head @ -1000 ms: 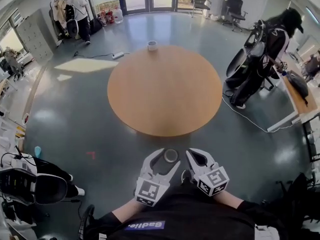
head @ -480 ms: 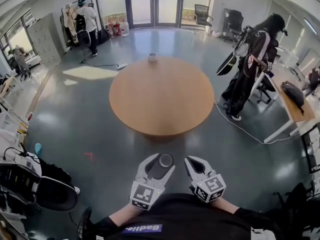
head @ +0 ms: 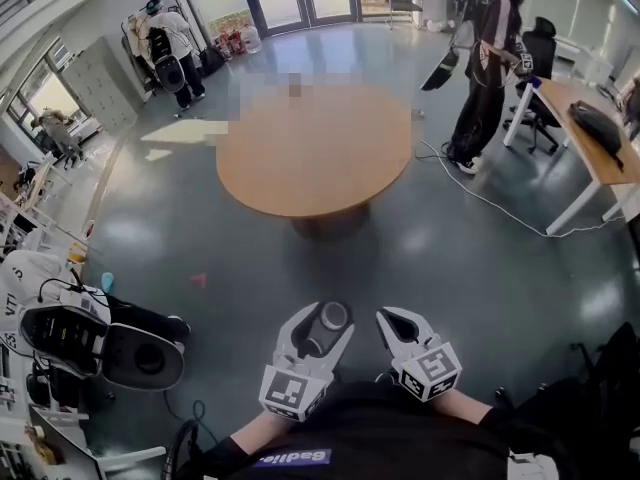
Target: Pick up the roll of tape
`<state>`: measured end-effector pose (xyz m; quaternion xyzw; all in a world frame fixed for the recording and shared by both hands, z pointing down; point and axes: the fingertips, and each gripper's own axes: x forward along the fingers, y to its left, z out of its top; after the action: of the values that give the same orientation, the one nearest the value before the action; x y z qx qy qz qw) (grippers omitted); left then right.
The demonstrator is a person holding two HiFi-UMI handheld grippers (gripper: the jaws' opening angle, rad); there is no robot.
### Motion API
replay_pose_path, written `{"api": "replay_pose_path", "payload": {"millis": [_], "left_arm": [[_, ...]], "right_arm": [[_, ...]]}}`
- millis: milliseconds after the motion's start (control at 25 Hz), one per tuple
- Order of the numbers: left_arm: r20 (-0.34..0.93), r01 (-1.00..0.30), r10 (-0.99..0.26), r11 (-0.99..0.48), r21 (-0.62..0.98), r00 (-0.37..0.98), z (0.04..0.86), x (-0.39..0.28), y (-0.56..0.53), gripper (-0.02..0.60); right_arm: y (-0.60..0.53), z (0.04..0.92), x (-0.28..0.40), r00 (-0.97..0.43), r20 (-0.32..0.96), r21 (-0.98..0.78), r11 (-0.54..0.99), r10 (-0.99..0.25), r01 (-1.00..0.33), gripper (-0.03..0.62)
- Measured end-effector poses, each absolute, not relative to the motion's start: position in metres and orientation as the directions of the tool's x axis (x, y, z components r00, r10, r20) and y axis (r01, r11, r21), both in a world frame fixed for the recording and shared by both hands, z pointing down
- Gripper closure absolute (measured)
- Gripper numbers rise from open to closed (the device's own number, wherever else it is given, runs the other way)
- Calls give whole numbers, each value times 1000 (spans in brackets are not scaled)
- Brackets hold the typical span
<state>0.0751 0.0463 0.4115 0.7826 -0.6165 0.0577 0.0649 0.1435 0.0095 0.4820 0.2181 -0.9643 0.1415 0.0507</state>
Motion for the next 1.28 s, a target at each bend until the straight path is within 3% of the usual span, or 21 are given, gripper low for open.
{"api": "replay_pose_path", "payload": {"millis": [600,1280], "left_arm": [[79,-952,-949,-305,6,305,362,83,91,304],[66,-946,-944,-324,0,323,359,53,119,304]], "right_arm": [[47,401,138,-895,62,-161,881,-441,-445,589],[74,398,102,-898,90,-135,888,-432,-440,591]]}}
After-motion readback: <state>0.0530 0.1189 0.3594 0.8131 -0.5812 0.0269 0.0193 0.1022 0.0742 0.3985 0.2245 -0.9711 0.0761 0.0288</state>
